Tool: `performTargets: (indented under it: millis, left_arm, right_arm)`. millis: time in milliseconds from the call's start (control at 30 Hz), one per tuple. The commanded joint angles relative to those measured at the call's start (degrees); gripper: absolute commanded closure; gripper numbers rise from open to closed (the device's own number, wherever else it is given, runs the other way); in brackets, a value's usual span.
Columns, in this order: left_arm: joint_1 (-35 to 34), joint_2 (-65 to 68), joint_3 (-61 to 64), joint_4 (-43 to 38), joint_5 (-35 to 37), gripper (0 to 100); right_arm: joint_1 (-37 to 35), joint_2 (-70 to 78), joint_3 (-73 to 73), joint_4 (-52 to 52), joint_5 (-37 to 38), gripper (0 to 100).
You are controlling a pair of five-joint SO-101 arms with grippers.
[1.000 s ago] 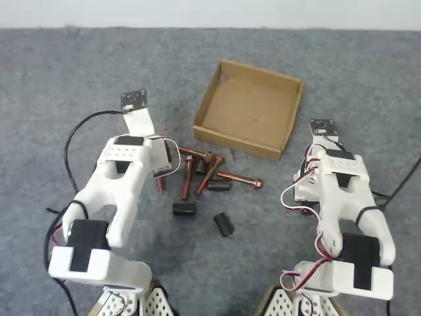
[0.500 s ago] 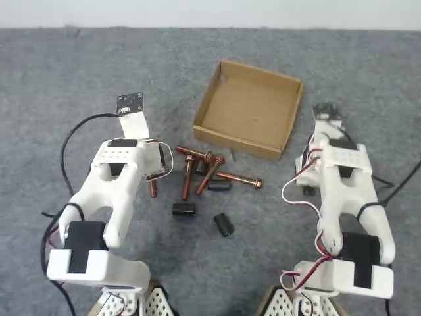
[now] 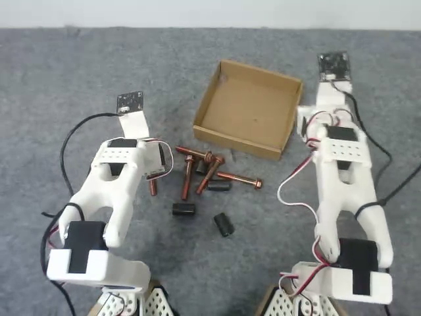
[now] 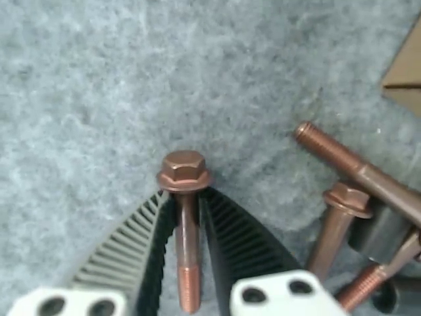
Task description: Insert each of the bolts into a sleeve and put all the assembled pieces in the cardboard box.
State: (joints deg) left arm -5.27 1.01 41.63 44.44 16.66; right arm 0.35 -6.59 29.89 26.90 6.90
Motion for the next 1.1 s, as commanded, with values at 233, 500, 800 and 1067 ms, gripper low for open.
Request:
performTargets:
  millis: [233, 500, 800, 1067]
  left_arm:
    - [-0.2, -4.0, -0.6, -2.0, -0.5, 99]
    - [-0.2, -4.0, -0.7, -2.1, -0.5, 99]
    - [-0.2, -4.0, -0.9, -2.1, -0.5, 99]
    - [-0.2, -4.0, -0.8, -2.1, -0.5, 99]
  right_arm:
    - [-9.5, -4.7, 7.1, -29.3, 1.2, 99.2]
    - [-12.8, -11.6, 23.3, -44.5, 0.8, 99.2]
    - [-18.1, -27.9, 43.0, -53.3, 0.8, 99.2]
    - [-23.1, -39.8, 57.9, -53.5, 0.7, 99.2]
